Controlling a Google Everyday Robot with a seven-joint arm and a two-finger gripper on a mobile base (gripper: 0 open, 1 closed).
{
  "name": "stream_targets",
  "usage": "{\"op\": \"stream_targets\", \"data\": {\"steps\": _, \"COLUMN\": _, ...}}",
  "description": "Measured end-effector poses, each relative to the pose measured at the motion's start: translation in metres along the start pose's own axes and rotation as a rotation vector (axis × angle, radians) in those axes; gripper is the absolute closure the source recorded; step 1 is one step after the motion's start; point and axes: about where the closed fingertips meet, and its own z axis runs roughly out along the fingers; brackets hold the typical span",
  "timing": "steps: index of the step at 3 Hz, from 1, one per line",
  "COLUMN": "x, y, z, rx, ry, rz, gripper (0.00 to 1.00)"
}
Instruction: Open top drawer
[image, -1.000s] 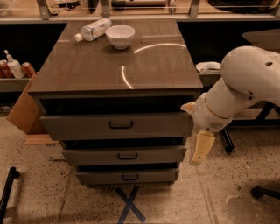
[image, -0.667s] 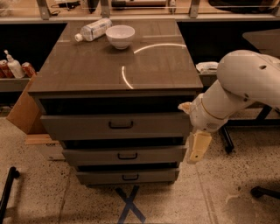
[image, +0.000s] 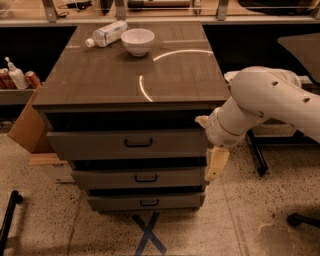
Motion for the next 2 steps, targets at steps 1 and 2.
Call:
{"op": "stream_targets", "data": {"steps": 1, "x": 0.001, "y": -0.016, "z": 0.020, "rx": -0.001, "ry": -0.005, "rz": -0.004, "gripper": 0.00}}
{"op": "stream_targets", "data": {"steps": 2, "x": 0.002, "y": -0.029, "z": 0.042, "rx": -0.010, "ry": -0.011, "rz": 0.010, "gripper": 0.00}}
